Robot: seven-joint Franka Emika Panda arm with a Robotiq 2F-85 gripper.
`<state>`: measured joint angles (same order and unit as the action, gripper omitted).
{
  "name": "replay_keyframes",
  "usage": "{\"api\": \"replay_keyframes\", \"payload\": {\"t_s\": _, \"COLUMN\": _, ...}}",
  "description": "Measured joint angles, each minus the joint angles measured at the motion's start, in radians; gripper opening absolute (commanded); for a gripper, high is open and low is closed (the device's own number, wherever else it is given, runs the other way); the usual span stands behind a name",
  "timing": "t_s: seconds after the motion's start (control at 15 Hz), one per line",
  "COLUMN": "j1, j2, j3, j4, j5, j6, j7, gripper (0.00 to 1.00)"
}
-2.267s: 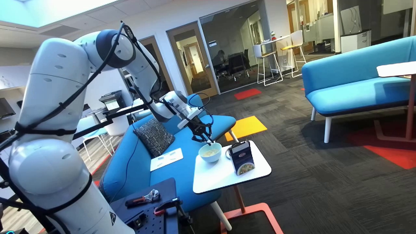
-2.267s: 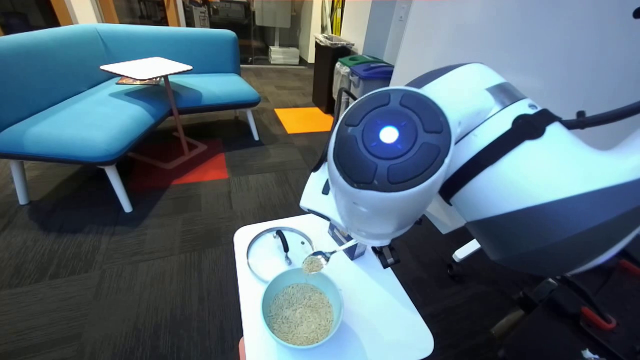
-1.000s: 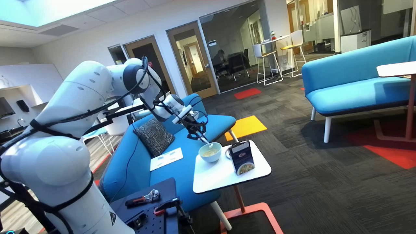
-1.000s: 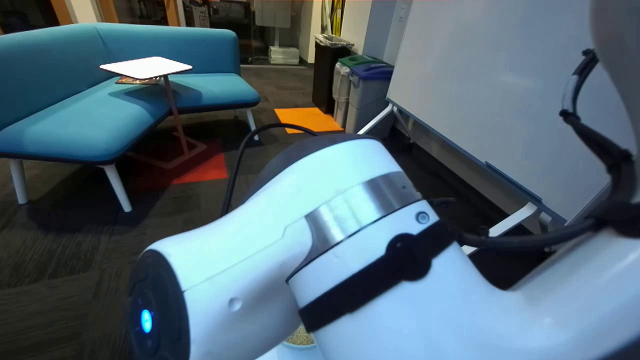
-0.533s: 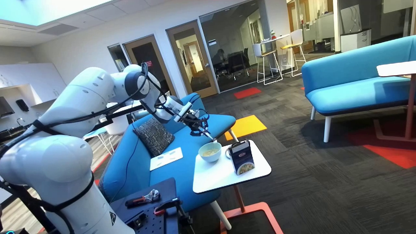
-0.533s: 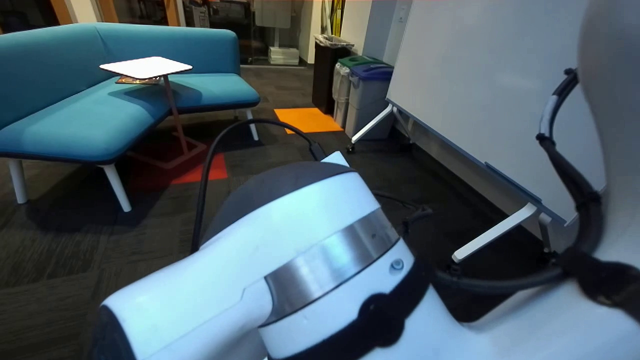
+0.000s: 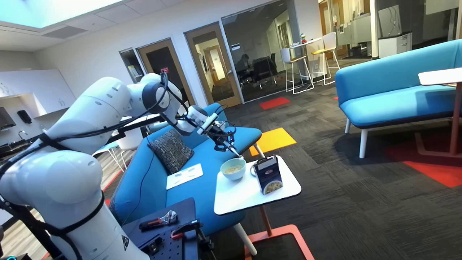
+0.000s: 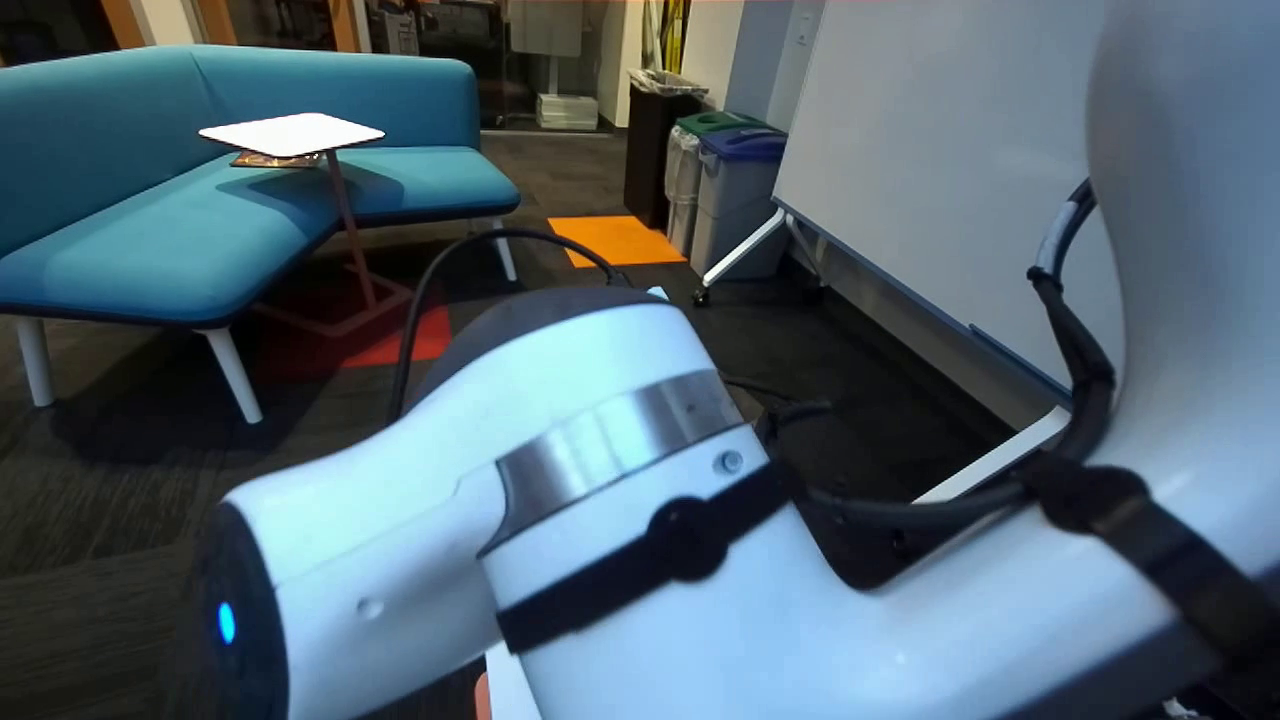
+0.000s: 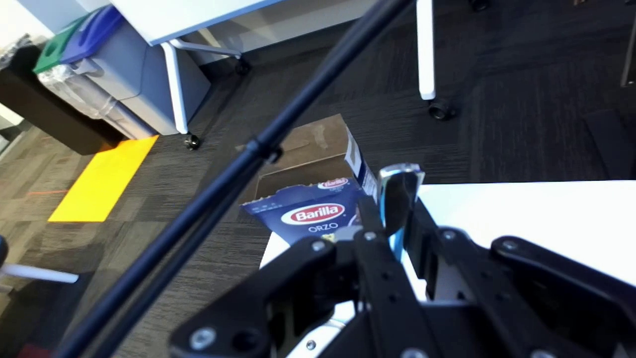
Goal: Remove the spoon from the bowl
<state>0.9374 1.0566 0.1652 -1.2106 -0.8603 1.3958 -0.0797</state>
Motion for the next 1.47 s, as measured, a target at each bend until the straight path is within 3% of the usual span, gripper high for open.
{"api": "replay_keyframes", "payload": {"t_s": 0.2, "j1": -0.091, "j2": -0.029, "j3": 0.028, "j4": -0.032, "j5": 0.094, "j6": 0.055, "j7": 0.000, "gripper": 0.04}}
{"api": "replay_keyframes", "payload": {"t_s": 0.53, "j1": -0.284, "j2": -0.140, "j3": 0.086, "j4": -0.246, "j5": 0.249, "j6": 0.282, "j7": 0.045, "gripper": 0.04}}
{"api": "replay_keyframes", "payload": {"t_s": 1.0, "j1": -0.449, "j2": -0.272, "j3": 0.086, "j4": -0.596, "j5": 0.445, "j6": 0.741, "j7": 0.165, "gripper": 0.04}}
{"api": "replay_keyframes", "payload": {"t_s": 1.47, "j1": -0.519, "j2": -0.405, "j3": 0.058, "j4": -0.978, "j5": 0.583, "j6": 1.268, "j7": 0.306, "gripper": 0.04}}
